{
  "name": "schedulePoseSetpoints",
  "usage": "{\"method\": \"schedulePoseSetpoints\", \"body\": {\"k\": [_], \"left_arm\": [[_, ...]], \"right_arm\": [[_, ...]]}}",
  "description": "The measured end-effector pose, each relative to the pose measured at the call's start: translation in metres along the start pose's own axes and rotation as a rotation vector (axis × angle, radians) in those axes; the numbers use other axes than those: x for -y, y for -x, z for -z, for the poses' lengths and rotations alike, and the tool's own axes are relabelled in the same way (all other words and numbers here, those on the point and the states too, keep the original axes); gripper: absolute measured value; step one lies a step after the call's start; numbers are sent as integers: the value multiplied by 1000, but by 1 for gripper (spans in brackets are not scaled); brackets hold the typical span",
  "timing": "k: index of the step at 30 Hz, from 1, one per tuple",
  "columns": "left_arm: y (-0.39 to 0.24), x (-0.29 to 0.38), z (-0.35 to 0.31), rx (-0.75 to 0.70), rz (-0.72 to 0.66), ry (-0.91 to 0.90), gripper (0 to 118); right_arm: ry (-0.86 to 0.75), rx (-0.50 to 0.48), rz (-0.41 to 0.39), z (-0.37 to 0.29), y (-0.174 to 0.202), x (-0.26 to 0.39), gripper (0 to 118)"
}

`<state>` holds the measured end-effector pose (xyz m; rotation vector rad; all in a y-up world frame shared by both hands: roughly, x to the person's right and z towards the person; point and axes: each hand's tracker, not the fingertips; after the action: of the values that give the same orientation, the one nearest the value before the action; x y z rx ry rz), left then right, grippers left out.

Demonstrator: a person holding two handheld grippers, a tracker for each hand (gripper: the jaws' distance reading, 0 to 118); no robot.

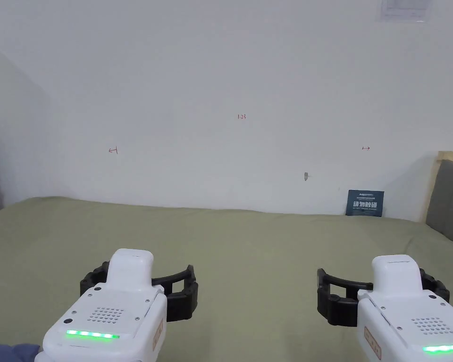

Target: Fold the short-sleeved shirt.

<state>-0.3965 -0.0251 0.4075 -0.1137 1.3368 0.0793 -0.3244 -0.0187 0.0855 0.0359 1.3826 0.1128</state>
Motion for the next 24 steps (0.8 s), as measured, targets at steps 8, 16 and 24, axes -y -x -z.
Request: {"method": "schedulePoseSetpoints", "body": {"k": [8, 16, 24], "left_arm": [[8, -11, -6, 21, -26, -18, 112], [2, -23, -12, 40, -30, -10, 112], [-2, -32, -17, 46, -3, -31, 112]], "right_arm": [[42, -13, 57, 7, 3, 0, 118], [27, -37, 196, 4, -1, -12, 118], [44, -35, 185, 7, -9, -23, 118]]}}
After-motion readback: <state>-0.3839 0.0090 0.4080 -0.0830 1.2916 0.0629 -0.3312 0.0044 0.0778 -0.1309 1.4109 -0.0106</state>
